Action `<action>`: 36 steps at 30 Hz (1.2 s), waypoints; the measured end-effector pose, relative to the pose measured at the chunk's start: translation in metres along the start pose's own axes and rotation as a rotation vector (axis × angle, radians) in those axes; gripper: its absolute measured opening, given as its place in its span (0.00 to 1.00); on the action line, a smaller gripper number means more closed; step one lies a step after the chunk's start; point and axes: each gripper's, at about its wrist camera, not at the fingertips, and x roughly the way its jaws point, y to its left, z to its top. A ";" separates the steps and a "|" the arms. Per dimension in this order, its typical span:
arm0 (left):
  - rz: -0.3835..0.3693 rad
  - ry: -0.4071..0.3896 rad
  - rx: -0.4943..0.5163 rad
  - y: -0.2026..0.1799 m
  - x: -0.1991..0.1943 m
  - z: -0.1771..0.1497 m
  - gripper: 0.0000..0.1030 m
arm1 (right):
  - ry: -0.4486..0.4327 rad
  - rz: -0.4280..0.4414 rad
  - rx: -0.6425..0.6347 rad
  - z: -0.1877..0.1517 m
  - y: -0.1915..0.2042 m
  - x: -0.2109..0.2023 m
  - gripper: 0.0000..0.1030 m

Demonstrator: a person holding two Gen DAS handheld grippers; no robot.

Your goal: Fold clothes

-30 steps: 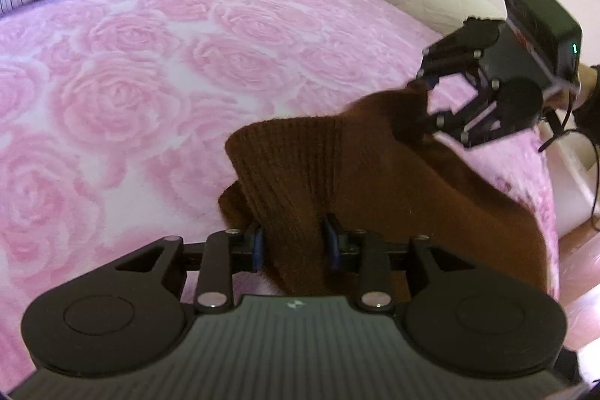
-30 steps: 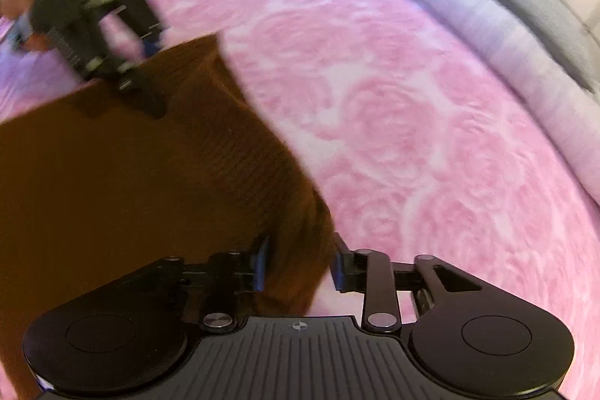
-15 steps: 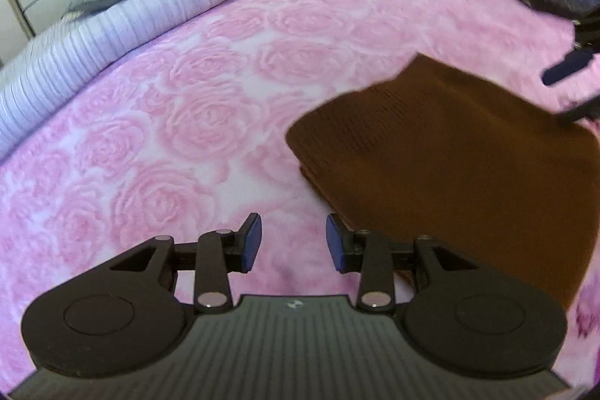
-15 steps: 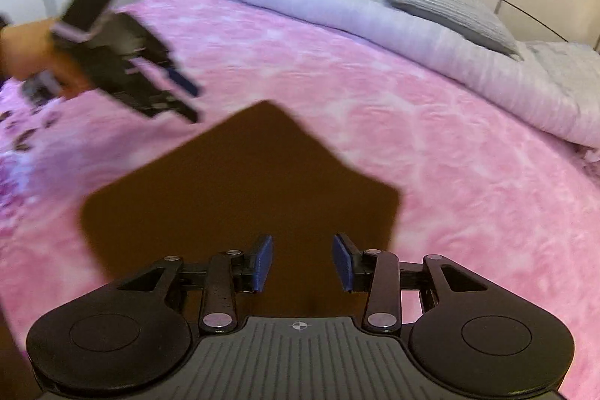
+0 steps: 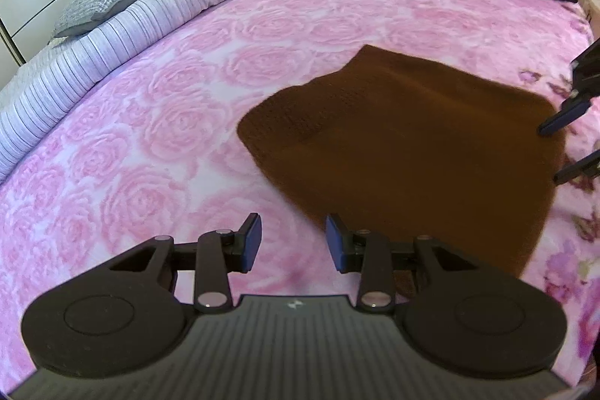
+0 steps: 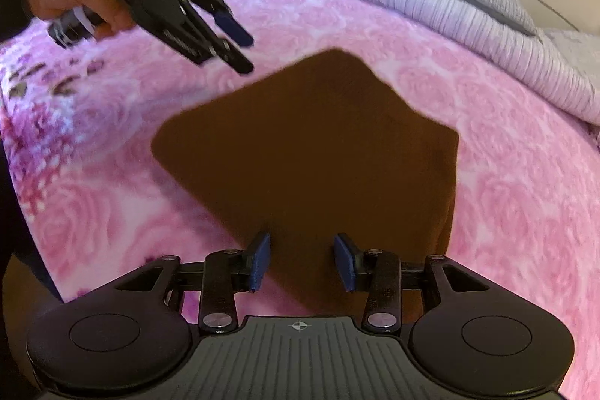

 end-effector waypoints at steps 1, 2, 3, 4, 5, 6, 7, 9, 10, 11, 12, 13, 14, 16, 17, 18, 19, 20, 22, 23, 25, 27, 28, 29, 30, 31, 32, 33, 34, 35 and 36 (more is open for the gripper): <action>-0.013 -0.013 -0.017 -0.002 -0.005 -0.005 0.33 | 0.019 -0.012 -0.009 -0.001 0.001 0.001 0.41; -0.028 -0.028 -0.036 -0.005 -0.011 -0.011 0.35 | 0.021 -0.026 -0.020 -0.001 0.002 -0.001 0.41; -0.041 -0.044 -0.053 -0.007 -0.017 -0.016 0.35 | 0.015 -0.036 -0.027 0.000 0.003 -0.004 0.41; -0.060 -0.066 -0.075 -0.011 -0.025 -0.024 0.36 | -0.001 -0.037 -0.016 0.003 0.002 -0.008 0.41; -0.081 -0.090 -0.099 -0.016 -0.033 -0.032 0.37 | -0.019 -0.036 -0.001 0.006 0.000 -0.011 0.41; -0.107 -0.112 -0.121 -0.021 -0.038 -0.040 0.38 | -0.037 -0.034 0.014 0.010 -0.002 -0.014 0.41; -0.130 -0.130 -0.143 -0.026 -0.043 -0.048 0.38 | -0.053 -0.027 0.033 0.015 -0.006 -0.015 0.41; -0.158 -0.153 -0.166 -0.038 -0.045 -0.061 0.38 | -0.077 -0.008 0.070 0.028 -0.014 -0.011 0.41; -0.162 -0.164 -0.169 -0.045 -0.044 -0.066 0.38 | -0.083 0.004 0.085 0.036 -0.016 -0.006 0.41; -0.160 -0.172 -0.174 -0.049 -0.042 -0.070 0.38 | -0.090 0.016 0.100 0.045 -0.019 -0.001 0.41; -0.163 -0.175 -0.185 -0.052 -0.039 -0.073 0.38 | -0.094 0.028 0.099 0.055 -0.020 0.006 0.41; -0.177 -0.176 -0.206 -0.054 -0.035 -0.076 0.38 | -0.097 0.039 0.093 0.065 -0.019 0.013 0.41; -0.189 -0.177 -0.227 -0.055 -0.031 -0.078 0.38 | -0.099 0.046 0.078 0.077 -0.018 0.019 0.41; -0.195 -0.183 -0.228 -0.057 -0.026 -0.080 0.38 | -0.101 0.054 0.036 0.101 -0.013 0.039 0.41; -0.195 -0.188 -0.225 -0.059 -0.024 -0.081 0.38 | -0.102 0.058 0.019 0.112 -0.010 0.049 0.41; -0.199 -0.191 -0.222 -0.059 -0.023 -0.081 0.38 | -0.103 0.056 0.004 0.122 -0.007 0.059 0.41; -0.203 -0.193 -0.220 -0.059 -0.021 -0.082 0.38 | -0.105 0.052 -0.011 0.131 -0.004 0.070 0.41; -0.208 -0.195 -0.218 -0.059 -0.020 -0.082 0.38 | -0.107 0.048 -0.025 0.141 -0.002 0.080 0.41; -0.219 -0.195 -0.208 -0.058 -0.018 -0.084 0.38 | -0.085 0.013 -0.061 0.156 0.000 0.107 0.41; -0.225 -0.196 -0.199 -0.057 -0.018 -0.084 0.38 | -0.069 -0.029 -0.069 0.163 -0.001 0.121 0.41; -0.222 -0.201 -0.166 -0.058 -0.018 -0.084 0.38 | -0.013 -0.153 -0.054 0.172 -0.009 0.150 0.41; -0.221 -0.201 -0.161 -0.057 -0.017 -0.082 0.39 | 0.009 -0.156 0.029 0.174 -0.029 0.170 0.41; -0.225 -0.199 -0.160 -0.055 -0.016 -0.081 0.39 | 0.005 -0.136 0.081 0.174 -0.040 0.173 0.41; -0.229 -0.196 -0.159 -0.054 -0.015 -0.081 0.40 | 0.005 -0.105 0.121 0.175 -0.050 0.171 0.41; -0.234 -0.192 -0.157 -0.053 -0.015 -0.080 0.41 | -0.005 -0.079 0.140 0.175 -0.056 0.164 0.41; -0.239 -0.189 -0.156 -0.052 -0.016 -0.079 0.41 | -0.019 -0.056 0.155 0.175 -0.060 0.155 0.41; -0.242 -0.191 -0.155 -0.050 -0.019 -0.079 0.41 | -0.044 -0.052 0.165 0.173 -0.063 0.142 0.41; -0.244 -0.195 -0.155 -0.048 -0.022 -0.079 0.42 | -0.070 -0.064 0.168 0.166 -0.064 0.124 0.41; -0.240 -0.204 -0.150 -0.045 -0.027 -0.079 0.42 | -0.096 -0.079 0.170 0.157 -0.065 0.105 0.42; -0.233 -0.215 -0.145 -0.042 -0.032 -0.080 0.43 | -0.121 -0.094 0.172 0.148 -0.066 0.085 0.42; -0.215 -0.224 -0.128 -0.039 -0.038 -0.081 0.42 | -0.139 -0.100 0.177 0.136 -0.066 0.068 0.42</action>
